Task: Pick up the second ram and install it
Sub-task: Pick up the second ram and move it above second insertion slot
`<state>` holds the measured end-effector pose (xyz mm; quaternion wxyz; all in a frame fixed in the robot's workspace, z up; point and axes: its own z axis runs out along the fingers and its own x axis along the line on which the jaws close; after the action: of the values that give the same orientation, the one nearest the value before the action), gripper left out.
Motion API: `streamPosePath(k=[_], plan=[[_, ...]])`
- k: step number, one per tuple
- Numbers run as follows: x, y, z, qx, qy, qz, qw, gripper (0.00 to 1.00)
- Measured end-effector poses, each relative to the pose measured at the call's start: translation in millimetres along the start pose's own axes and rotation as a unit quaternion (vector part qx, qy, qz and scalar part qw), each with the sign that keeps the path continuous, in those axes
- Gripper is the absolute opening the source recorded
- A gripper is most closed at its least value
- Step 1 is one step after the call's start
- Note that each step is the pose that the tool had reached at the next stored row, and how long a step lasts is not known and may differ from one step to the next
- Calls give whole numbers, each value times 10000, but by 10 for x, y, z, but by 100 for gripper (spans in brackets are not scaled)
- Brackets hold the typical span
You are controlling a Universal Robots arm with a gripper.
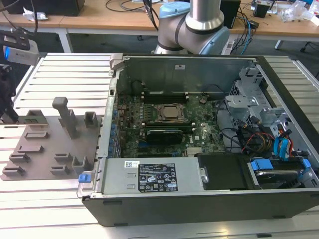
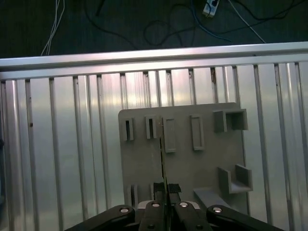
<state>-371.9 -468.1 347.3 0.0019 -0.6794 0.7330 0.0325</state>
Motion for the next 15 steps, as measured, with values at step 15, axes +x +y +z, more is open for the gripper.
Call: streamPosePath(k=[15], plan=[[-32,31,-679,-3,-66,-3,10000,13]])
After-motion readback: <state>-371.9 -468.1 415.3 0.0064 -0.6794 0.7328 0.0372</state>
